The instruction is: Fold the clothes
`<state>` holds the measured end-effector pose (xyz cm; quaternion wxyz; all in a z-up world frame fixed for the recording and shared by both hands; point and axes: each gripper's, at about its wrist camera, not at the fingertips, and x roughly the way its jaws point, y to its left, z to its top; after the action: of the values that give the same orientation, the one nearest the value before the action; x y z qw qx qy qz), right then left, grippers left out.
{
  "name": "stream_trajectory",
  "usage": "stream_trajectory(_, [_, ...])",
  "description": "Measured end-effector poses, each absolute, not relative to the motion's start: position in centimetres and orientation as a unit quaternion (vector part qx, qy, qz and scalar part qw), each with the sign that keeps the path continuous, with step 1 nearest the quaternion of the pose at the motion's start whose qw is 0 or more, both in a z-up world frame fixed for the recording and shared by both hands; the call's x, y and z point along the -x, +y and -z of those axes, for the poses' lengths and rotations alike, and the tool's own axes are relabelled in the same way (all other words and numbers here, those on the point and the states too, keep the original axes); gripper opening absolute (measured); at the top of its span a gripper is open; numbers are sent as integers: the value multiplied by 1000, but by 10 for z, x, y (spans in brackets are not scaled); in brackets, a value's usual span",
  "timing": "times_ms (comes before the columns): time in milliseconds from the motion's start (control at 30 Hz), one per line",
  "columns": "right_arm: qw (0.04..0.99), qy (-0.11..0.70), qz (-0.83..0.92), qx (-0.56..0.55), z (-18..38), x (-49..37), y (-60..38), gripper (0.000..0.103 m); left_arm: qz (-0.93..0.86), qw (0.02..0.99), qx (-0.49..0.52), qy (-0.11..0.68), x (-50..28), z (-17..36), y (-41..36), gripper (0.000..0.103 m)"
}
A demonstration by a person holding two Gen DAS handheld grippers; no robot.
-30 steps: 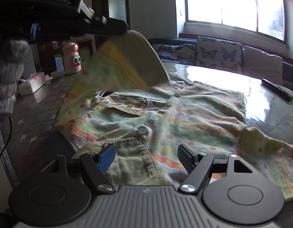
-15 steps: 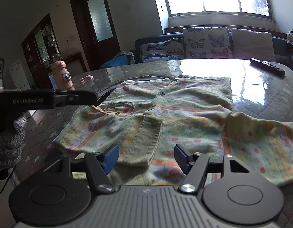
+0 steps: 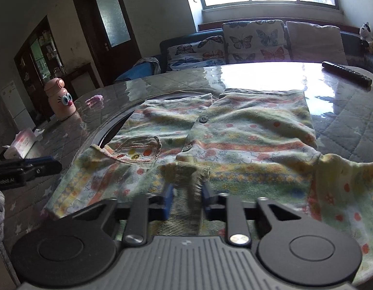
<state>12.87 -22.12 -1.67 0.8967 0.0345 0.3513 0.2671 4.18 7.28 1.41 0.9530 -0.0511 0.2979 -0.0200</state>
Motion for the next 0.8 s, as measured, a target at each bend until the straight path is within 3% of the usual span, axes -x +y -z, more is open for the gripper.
stream_trajectory(300, [929, 284, -237, -21, -32, -103, -235, 6, 39, 951, 44, 302, -48, -8, 66, 49])
stream_trajectory(567, [924, 326, -198, -2, -3, -117, -237, 11, 27, 944, -3, 328, -58, 1, 54, 49])
stream_trajectory(667, [925, 321, -203, 0, -4, -116, -238, 11, 26, 948, -1, 319, -60, -6, 55, 47])
stream_trajectory(733, [924, 316, -214, -2, -5, -115, -237, 11, 36, 950, 3, 309, -65, -12, 52, 36])
stream_trajectory(800, [921, 316, -227, 0, -3, -115, -233, 15, 50, 951, 0, 306, -72, -13, 46, 33])
